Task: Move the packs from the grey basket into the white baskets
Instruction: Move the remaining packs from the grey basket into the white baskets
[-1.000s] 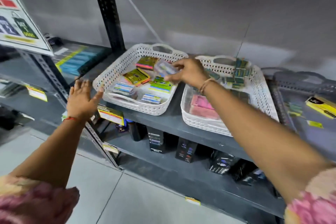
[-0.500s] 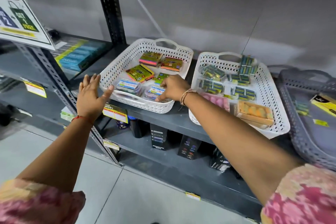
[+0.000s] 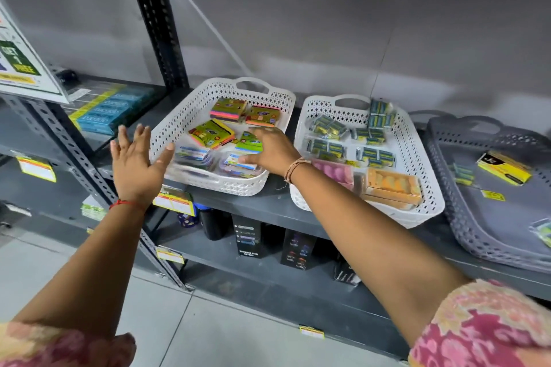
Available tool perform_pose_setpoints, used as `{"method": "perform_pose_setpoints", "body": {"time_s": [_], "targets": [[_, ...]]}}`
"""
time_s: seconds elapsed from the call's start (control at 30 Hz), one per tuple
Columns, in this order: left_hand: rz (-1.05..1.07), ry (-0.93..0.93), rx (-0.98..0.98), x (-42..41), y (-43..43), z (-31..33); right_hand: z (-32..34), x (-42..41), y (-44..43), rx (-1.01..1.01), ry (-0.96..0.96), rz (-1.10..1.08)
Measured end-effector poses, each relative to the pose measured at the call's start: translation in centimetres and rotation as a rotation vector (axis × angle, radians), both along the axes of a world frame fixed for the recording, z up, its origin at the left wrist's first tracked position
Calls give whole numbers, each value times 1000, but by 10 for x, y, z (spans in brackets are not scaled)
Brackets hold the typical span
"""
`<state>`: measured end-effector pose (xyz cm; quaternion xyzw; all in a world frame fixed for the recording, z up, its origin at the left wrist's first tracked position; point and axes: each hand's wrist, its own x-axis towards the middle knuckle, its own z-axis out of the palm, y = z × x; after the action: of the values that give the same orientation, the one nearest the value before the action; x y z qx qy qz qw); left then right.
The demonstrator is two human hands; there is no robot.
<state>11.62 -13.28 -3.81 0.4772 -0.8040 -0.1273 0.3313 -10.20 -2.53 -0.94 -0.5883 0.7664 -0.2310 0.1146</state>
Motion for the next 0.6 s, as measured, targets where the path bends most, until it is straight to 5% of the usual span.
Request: {"method": "perform_pose_setpoints", "body": {"time_s": [0.13, 0.33, 0.53, 0.6], "targets": [[-198, 40, -84, -58, 31, 22, 5, -38, 29, -189, 31, -104], [-604, -181, -162, -161, 105, 10, 12, -127, 102, -322, 61, -291], [-644, -271, -73, -184, 119, -9, 3, -221, 186, -302, 84, -686], [-645, -290, -68, -183, 118, -10, -8, -253, 207, -143, 25, -789]]}}
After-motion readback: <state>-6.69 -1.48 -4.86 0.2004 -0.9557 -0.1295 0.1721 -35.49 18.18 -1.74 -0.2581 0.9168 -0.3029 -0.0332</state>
